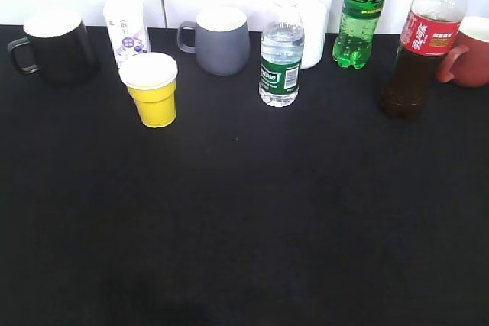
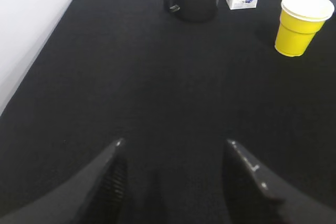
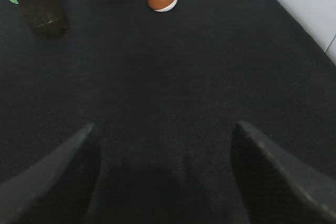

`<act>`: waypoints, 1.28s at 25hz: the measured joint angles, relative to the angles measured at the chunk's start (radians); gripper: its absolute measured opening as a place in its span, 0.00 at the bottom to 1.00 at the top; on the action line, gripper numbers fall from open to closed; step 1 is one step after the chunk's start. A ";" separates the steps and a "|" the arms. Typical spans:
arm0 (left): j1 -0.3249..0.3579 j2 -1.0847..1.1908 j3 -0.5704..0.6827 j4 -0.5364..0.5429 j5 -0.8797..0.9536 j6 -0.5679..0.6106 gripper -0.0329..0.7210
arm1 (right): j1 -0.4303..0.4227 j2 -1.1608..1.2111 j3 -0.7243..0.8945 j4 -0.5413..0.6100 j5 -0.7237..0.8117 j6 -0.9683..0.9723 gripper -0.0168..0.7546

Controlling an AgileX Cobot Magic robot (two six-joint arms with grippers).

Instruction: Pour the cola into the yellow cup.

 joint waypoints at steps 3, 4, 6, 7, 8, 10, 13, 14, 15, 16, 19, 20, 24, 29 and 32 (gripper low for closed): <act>0.000 0.000 0.000 0.000 0.000 0.000 0.62 | 0.000 0.000 0.000 0.000 0.000 0.000 0.78; 0.000 0.000 0.000 0.000 0.000 0.000 0.62 | 0.000 0.000 0.000 0.000 0.000 0.000 0.78; 0.000 0.000 0.000 0.000 0.000 0.000 0.62 | 0.000 0.000 0.000 0.000 0.000 0.000 0.78; 0.000 0.000 0.000 0.000 0.000 0.000 0.62 | 0.000 0.000 0.000 0.000 0.000 0.000 0.78; 0.000 0.000 0.000 0.000 0.000 0.000 0.62 | 0.000 0.000 0.000 0.000 0.000 0.000 0.78; 0.000 0.000 0.000 0.000 0.000 0.000 0.62 | 0.000 0.000 0.000 0.000 0.000 0.000 0.78; 0.000 0.004 -0.031 -0.006 -0.104 0.000 0.62 | 0.000 0.000 0.000 0.000 0.000 0.000 0.78; 0.000 0.031 -0.043 -0.021 -0.197 0.000 0.62 | 0.000 0.000 0.000 0.000 0.000 0.000 0.78; 0.000 0.078 -0.047 -0.043 -0.295 0.027 0.62 | 0.000 0.000 0.000 0.000 0.000 0.000 0.78; 0.000 0.154 -0.047 -0.087 -0.383 0.095 0.62 | 0.000 0.000 0.000 0.000 0.000 0.000 0.78; -0.001 0.445 -0.047 -0.224 -0.681 0.227 0.62 | 0.000 0.000 0.000 0.000 0.000 0.000 0.78; -0.012 0.542 -0.047 -0.233 -0.766 0.233 0.62 | 0.000 0.000 0.000 0.000 0.000 0.000 0.78; -0.205 0.866 -0.043 -0.268 -1.101 0.236 0.62 | 0.000 0.000 0.000 0.000 0.000 0.000 0.78; -0.503 1.249 0.095 -0.312 -1.591 0.236 0.62 | 0.000 0.000 0.000 0.000 -0.001 0.000 0.78; -0.535 1.458 0.103 -0.306 -1.774 0.236 0.62 | 0.000 0.000 0.000 0.000 -0.001 0.000 0.78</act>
